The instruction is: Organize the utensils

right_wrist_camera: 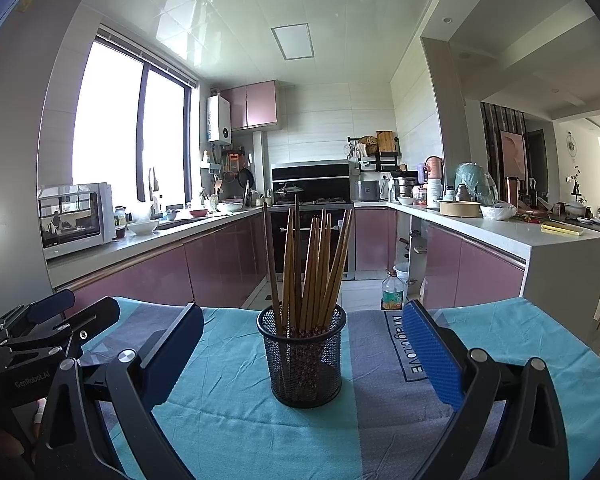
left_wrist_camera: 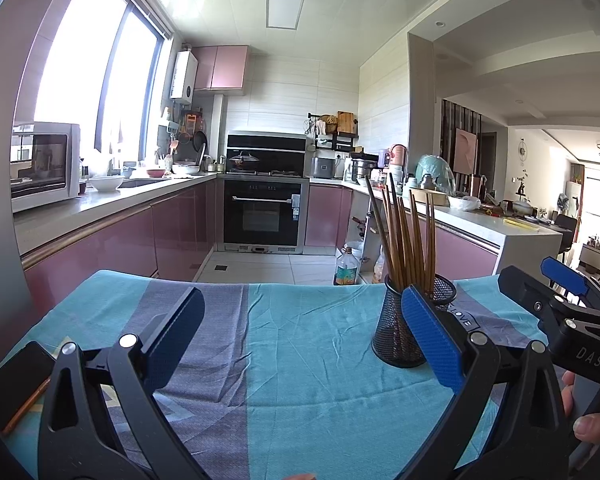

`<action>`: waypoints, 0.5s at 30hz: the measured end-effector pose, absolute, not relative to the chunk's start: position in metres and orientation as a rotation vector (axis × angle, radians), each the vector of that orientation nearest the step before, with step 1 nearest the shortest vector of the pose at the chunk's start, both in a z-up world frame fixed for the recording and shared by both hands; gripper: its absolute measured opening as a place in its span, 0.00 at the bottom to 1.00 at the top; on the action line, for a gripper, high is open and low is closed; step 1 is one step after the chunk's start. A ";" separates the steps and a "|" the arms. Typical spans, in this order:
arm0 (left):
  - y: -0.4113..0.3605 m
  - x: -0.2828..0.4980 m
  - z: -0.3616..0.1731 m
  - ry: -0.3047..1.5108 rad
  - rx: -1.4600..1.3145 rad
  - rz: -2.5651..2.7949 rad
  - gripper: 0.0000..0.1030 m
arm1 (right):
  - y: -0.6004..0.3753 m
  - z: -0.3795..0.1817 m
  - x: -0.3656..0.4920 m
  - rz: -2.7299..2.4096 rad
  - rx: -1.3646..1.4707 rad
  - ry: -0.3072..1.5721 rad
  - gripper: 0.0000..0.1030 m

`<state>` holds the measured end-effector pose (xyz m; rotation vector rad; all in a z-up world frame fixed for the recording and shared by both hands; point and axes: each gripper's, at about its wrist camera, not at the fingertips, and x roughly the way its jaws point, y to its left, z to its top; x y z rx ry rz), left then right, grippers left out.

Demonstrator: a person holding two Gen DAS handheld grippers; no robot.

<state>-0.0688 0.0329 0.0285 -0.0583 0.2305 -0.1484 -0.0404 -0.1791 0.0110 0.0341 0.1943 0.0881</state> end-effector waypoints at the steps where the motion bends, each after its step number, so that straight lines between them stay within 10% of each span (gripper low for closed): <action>1: 0.033 -0.069 0.029 0.231 -0.059 -0.148 0.94 | -0.179 0.011 -0.040 0.088 0.035 0.195 0.93; 15: 0.035 -0.071 0.028 0.227 -0.061 -0.144 0.94 | -0.178 0.010 -0.039 0.088 0.033 0.199 0.93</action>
